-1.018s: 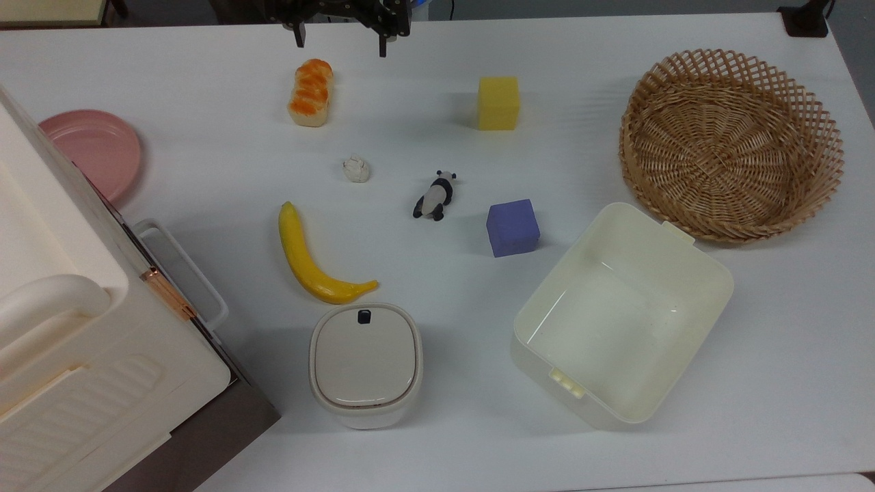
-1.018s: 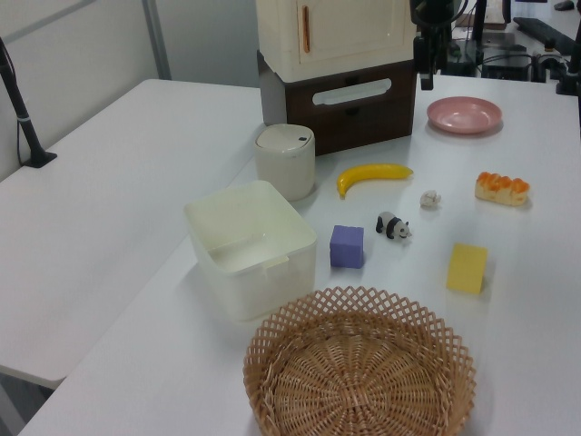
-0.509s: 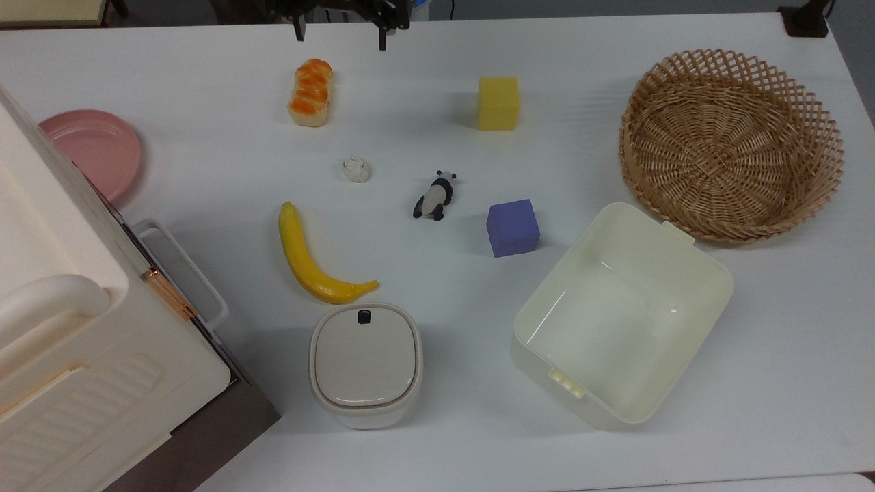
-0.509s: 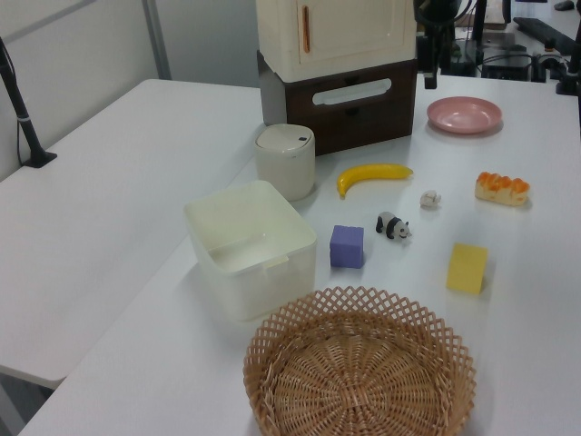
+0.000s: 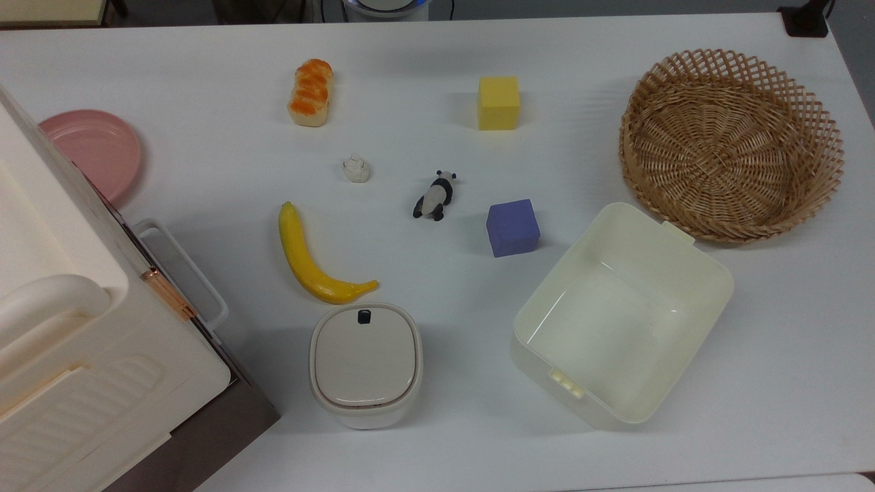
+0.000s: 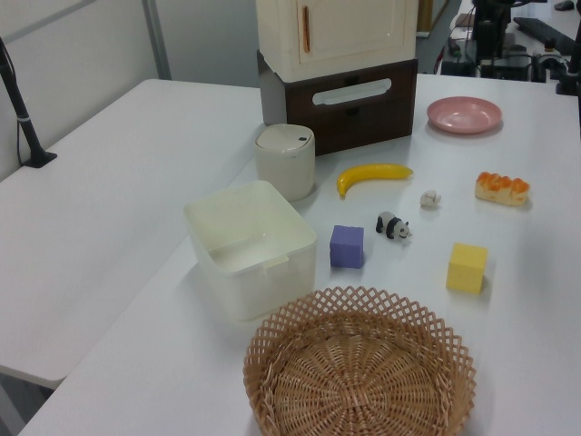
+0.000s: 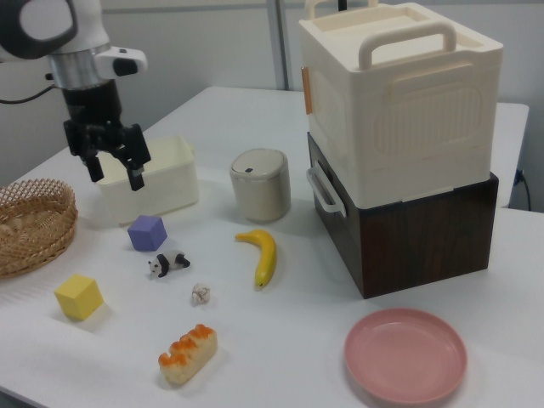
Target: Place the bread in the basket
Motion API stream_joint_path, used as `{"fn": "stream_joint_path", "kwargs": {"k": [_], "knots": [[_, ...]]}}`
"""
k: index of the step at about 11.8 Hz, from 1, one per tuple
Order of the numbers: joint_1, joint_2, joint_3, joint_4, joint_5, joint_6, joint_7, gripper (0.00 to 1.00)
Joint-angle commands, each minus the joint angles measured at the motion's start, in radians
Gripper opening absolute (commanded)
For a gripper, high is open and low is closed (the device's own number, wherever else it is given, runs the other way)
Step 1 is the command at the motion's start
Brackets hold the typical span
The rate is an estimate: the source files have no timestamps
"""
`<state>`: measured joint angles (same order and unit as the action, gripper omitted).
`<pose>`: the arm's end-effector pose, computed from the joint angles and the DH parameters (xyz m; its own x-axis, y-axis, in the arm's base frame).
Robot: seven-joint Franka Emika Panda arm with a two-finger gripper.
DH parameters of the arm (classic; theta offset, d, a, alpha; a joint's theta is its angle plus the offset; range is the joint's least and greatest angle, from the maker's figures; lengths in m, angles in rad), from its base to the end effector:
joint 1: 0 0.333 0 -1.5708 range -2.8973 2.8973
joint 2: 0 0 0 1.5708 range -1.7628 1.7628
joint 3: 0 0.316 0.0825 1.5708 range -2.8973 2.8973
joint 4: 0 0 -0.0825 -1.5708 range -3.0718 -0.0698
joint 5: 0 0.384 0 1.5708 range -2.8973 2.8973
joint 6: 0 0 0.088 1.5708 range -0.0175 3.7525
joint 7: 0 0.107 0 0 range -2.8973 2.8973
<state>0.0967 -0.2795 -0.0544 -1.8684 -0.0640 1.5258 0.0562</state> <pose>0.4588 0.0089 0.6226 0.9981 -0.0137 -0.0605 -0.0106 -0.9986 0.0524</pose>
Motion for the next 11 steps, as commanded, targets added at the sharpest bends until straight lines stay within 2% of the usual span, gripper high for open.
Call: {"fn": "stream_joint_path", "kwargs": {"k": [1, 3, 6, 11], "knots": [[-0.008, -0.076, 0.001, -0.101, -0.005, 0.048, -0.016, 1.00], [-0.041, -0.076, 0.001, -0.173, -0.007, 0.138, -0.018, 1.00], [-0.063, -0.073, -0.001, -0.343, -0.048, 0.334, -0.024, 1.00], [-0.124, -0.047, -0.010, -0.543, -0.096, 0.512, -0.029, 1.00]]}}
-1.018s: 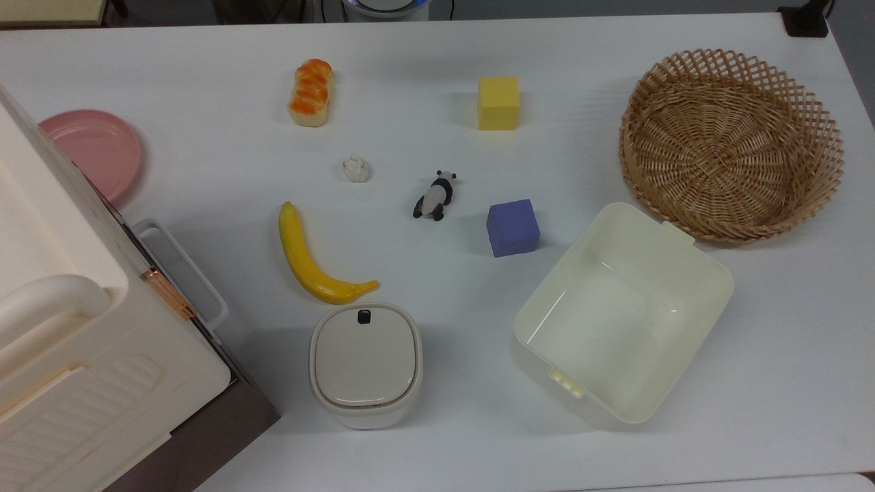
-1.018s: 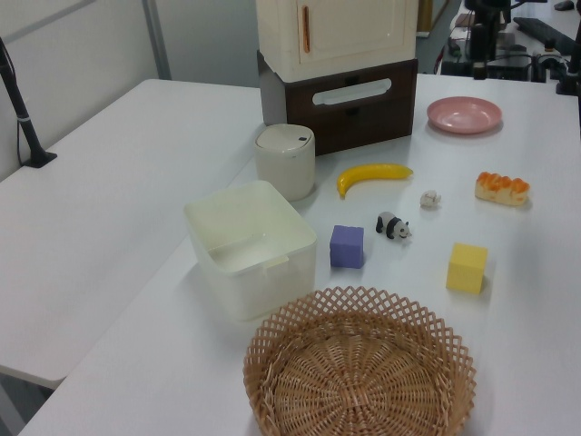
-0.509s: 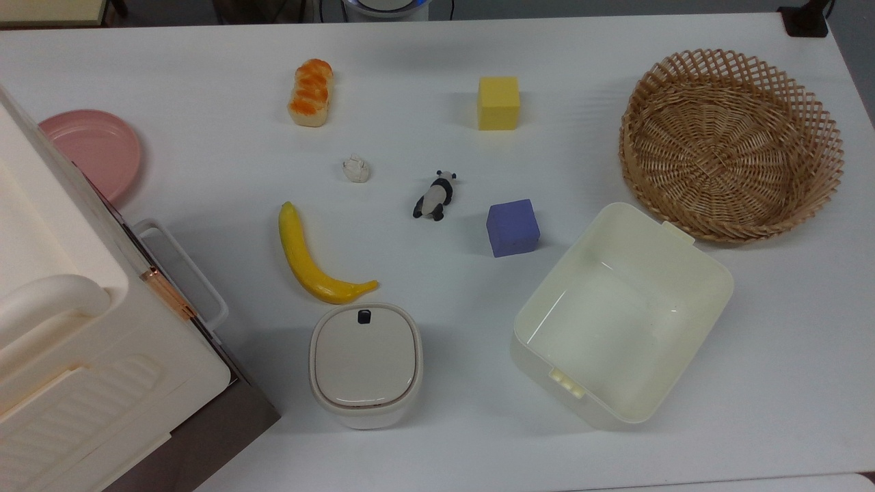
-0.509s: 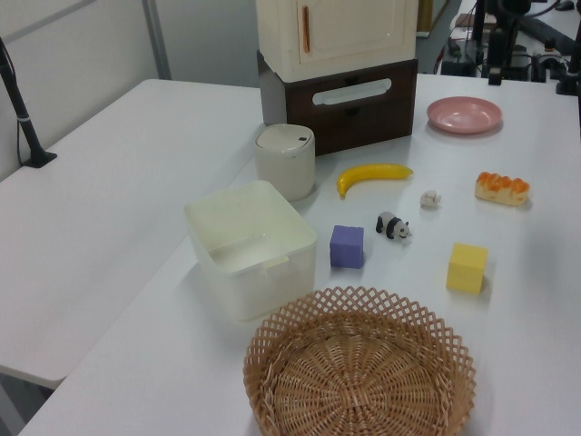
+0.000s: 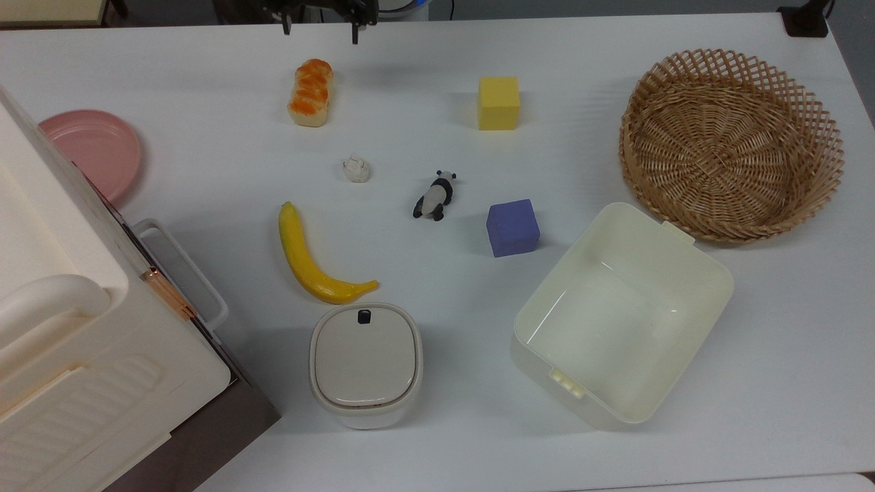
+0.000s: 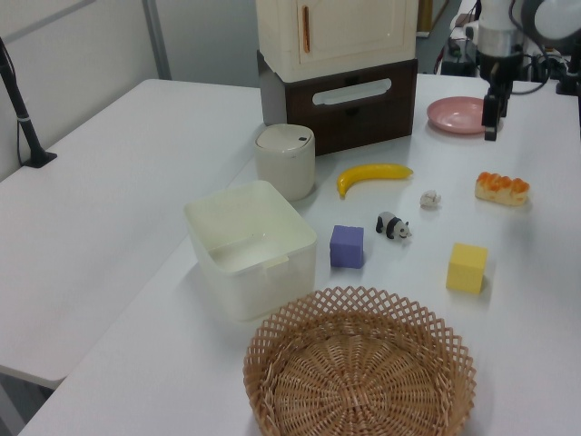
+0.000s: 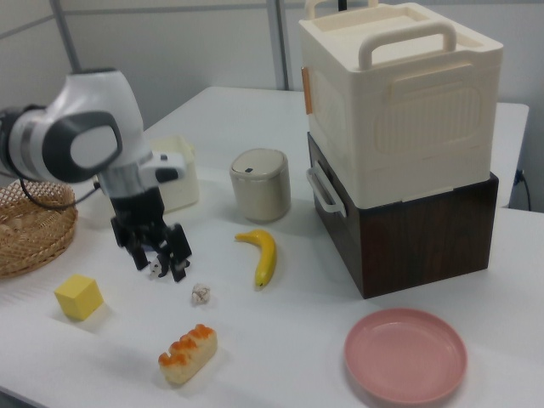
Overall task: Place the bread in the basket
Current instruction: 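Lower the open gripper over the bread roll with orange topping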
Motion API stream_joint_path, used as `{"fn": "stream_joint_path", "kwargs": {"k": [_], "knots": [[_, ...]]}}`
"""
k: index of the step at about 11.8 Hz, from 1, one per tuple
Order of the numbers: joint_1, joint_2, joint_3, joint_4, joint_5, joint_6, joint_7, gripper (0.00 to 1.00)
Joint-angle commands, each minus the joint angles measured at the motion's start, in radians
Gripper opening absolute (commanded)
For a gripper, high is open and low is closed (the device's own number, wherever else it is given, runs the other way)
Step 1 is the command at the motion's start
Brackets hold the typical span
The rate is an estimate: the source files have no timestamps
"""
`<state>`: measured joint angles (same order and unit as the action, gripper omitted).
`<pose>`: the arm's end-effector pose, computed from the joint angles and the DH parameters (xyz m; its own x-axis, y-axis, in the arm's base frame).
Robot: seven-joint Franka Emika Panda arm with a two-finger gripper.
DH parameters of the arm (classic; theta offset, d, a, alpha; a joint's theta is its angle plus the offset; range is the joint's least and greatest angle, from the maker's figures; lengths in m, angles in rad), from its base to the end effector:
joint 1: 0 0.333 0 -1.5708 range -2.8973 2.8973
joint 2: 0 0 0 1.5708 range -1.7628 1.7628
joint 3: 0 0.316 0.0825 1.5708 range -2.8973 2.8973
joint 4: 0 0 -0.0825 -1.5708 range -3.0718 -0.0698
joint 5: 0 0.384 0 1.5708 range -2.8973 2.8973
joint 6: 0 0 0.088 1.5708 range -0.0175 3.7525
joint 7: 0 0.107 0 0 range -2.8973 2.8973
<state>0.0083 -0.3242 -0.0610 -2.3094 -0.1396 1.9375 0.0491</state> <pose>0.4443 -0.0342 0.4688 0.9979 -0.0474 -0.0451 -0.0421 -0.9930 0.1104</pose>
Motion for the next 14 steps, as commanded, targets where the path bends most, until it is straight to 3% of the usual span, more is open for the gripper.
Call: {"fn": "stream_joint_path", "kwargs": {"k": [1, 5, 7, 12, 14], "knots": [[-0.047, 0.028, -0.003, -0.111, -0.020, 0.128, -0.021, 1.00], [-0.086, 0.099, -0.003, -0.159, -0.026, 0.214, -0.021, 1.00], [-0.099, 0.131, -0.003, -0.192, -0.070, 0.257, -0.021, 1.00], [-0.110, 0.194, -0.003, -0.226, -0.103, 0.328, -0.021, 1.00], [-0.110, 0.203, -0.003, -0.229, -0.112, 0.334, -0.021, 0.85]]}}
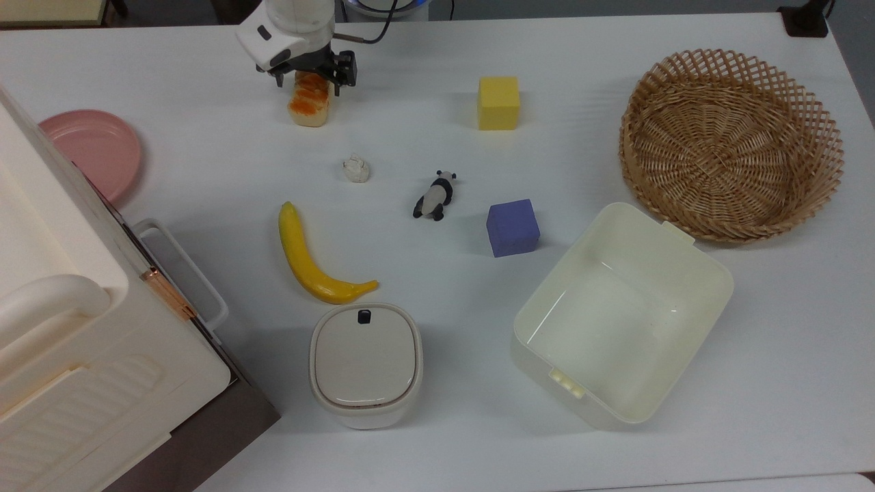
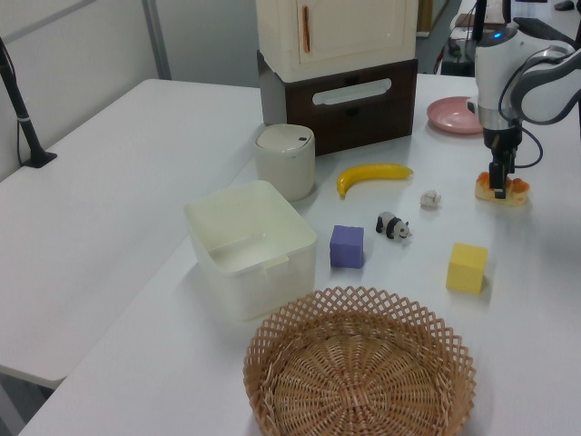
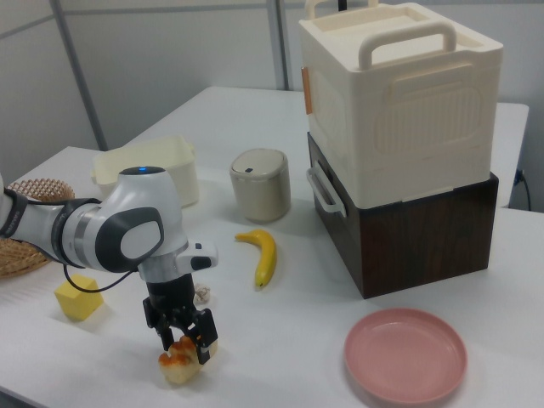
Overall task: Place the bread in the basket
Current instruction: 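Lower the open gripper over the bread roll with orange topping, then close the gripper on the bread roll and lift it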
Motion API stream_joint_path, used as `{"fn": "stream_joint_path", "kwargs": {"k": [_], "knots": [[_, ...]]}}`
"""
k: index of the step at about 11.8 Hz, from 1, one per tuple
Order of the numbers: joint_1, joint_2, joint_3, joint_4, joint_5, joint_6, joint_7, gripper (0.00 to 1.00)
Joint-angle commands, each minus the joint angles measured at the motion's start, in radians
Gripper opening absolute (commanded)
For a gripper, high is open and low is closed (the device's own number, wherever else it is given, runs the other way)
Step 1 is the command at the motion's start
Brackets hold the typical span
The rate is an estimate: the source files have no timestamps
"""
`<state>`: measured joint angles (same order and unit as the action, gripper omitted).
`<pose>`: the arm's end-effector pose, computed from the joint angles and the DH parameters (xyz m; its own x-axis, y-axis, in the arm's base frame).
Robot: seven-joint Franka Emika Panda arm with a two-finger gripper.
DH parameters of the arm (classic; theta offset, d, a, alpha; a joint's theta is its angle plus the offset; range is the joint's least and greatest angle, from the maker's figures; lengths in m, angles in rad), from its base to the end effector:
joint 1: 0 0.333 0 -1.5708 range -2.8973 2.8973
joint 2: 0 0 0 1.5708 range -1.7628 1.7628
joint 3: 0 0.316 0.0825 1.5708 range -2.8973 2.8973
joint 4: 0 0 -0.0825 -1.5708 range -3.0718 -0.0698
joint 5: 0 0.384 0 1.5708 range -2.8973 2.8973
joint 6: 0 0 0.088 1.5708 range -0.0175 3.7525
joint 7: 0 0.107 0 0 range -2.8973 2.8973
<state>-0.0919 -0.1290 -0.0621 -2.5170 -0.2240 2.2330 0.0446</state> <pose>0.4289 -0.0730 0.3145 0.9859 -0.0572 -0.1574 -0.0331 -0.9879 0.1513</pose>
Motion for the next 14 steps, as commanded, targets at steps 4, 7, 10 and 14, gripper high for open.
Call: {"fn": "stream_joint_path", "kwargs": {"k": [4, 7, 10, 14], "knots": [[-0.009, 0.016, -0.002, -0.022, -0.029, 0.039, -0.017, 0.48], [-0.014, -0.033, -0.002, -0.016, -0.028, 0.014, -0.016, 0.45], [0.023, -0.082, 0.005, 0.078, -0.020, -0.143, -0.002, 0.45], [0.105, -0.170, 0.007, 0.295, 0.015, -0.425, -0.015, 0.47]]}}
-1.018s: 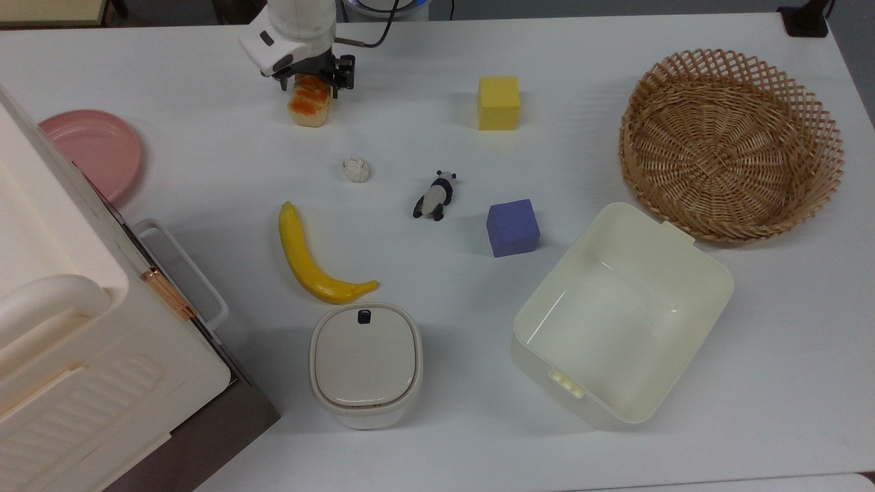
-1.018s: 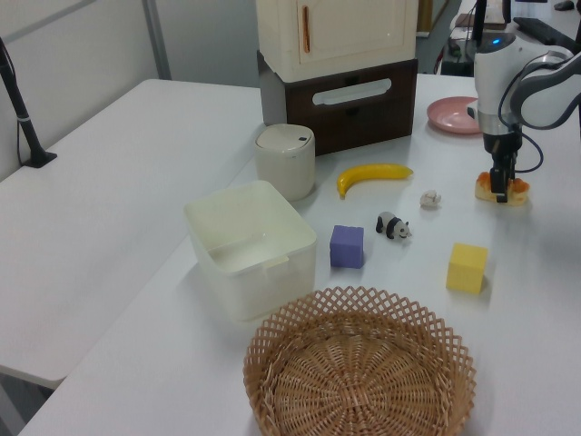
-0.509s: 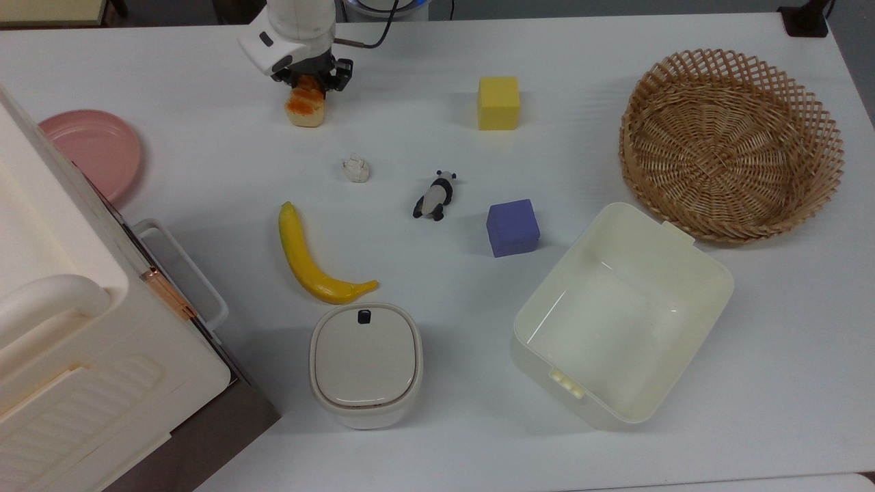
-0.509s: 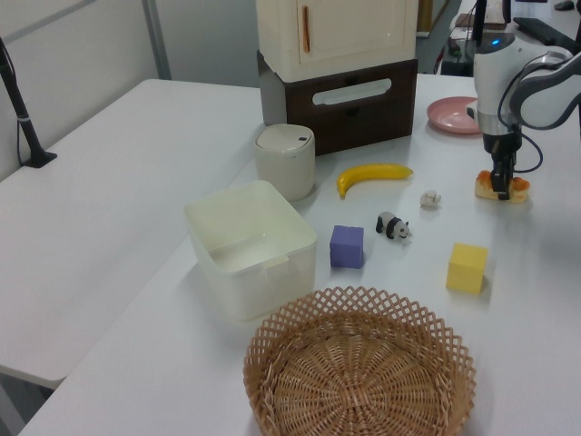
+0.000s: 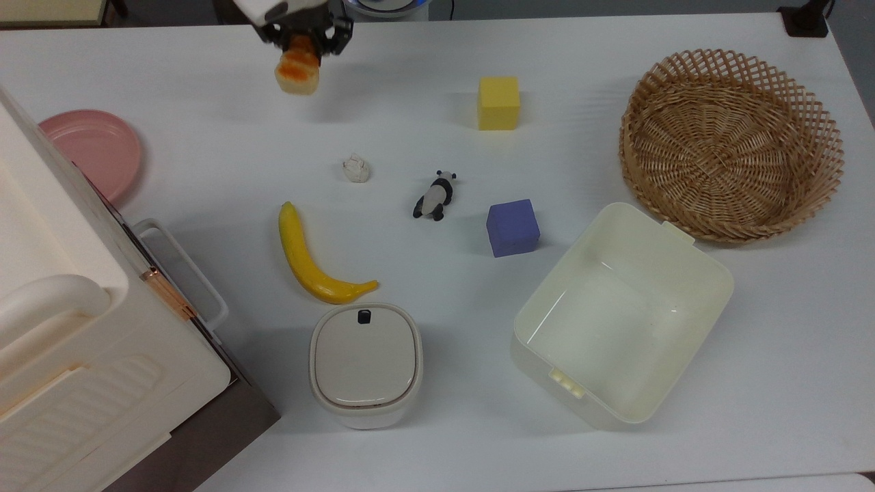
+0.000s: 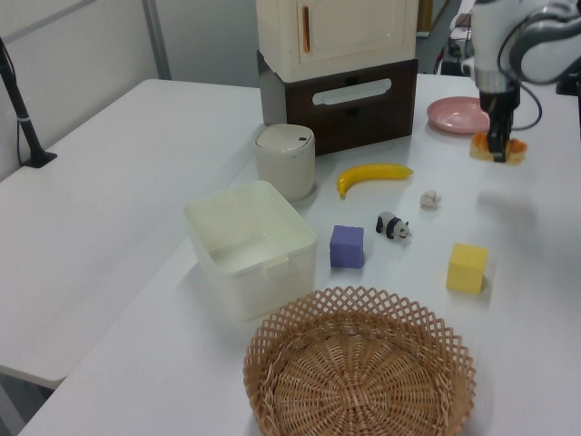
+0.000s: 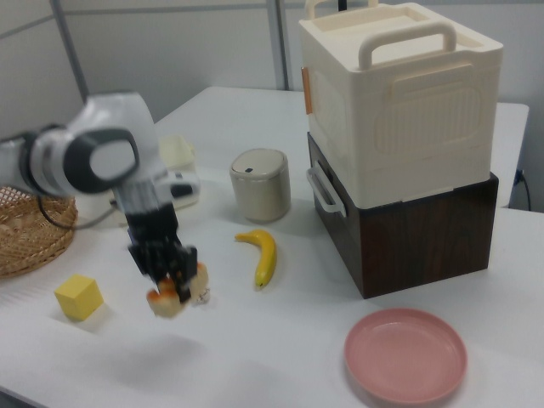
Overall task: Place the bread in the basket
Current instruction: 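Carry the held bread roll across the table toward the wicker basket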
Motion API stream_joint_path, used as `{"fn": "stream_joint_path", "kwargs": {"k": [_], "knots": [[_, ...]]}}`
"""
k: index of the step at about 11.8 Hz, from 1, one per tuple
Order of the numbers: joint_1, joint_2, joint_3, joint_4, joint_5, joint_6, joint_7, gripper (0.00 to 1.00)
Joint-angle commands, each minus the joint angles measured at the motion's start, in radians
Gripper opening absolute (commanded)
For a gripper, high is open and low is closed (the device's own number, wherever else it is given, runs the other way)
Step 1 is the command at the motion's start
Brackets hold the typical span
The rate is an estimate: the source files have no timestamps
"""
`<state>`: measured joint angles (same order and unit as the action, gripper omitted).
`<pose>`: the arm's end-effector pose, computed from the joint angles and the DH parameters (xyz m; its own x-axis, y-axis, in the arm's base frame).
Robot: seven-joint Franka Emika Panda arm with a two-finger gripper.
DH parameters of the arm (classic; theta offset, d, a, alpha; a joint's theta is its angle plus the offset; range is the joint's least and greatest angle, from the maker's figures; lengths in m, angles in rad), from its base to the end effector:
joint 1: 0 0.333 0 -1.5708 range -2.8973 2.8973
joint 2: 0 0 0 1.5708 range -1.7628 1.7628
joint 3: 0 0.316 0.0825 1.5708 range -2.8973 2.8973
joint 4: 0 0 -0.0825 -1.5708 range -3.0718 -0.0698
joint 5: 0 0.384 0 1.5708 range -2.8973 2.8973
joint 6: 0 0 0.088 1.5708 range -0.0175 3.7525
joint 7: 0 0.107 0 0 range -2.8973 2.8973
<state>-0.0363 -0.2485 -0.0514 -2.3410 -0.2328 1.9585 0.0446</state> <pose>0.4470 -0.0550 0.4231 0.9903 -0.0399 -0.1331 -0.0135 -0.9810 0.1938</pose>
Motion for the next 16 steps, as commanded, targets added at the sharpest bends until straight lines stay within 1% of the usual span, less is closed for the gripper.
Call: {"fn": "stream_joint_path", "kwargs": {"k": [1, 2, 3, 5, 6, 8, 10, 12, 13, 16], "knots": [[0.056, -0.052, -0.004, 0.202, 0.050, -0.226, -0.031, 0.47], [0.070, -0.052, -0.004, 0.269, 0.064, -0.293, -0.063, 0.47], [0.072, -0.052, -0.004, 0.301, 0.076, -0.334, -0.080, 0.47], [0.088, -0.031, -0.001, 0.319, 0.076, -0.334, -0.081, 0.47], [0.093, 0.012, -0.001, 0.356, 0.078, -0.331, -0.081, 0.47], [0.090, 0.139, -0.004, 0.524, 0.081, -0.339, -0.083, 0.47], [0.084, 0.216, -0.013, 0.630, 0.082, -0.345, -0.188, 0.47], [0.079, 0.293, -0.010, 0.725, 0.082, -0.378, -0.221, 0.47], [0.078, 0.323, -0.004, 0.749, 0.082, -0.379, -0.221, 0.47], [0.094, 0.333, -0.010, 0.749, 0.082, -0.369, -0.229, 0.47]]}}
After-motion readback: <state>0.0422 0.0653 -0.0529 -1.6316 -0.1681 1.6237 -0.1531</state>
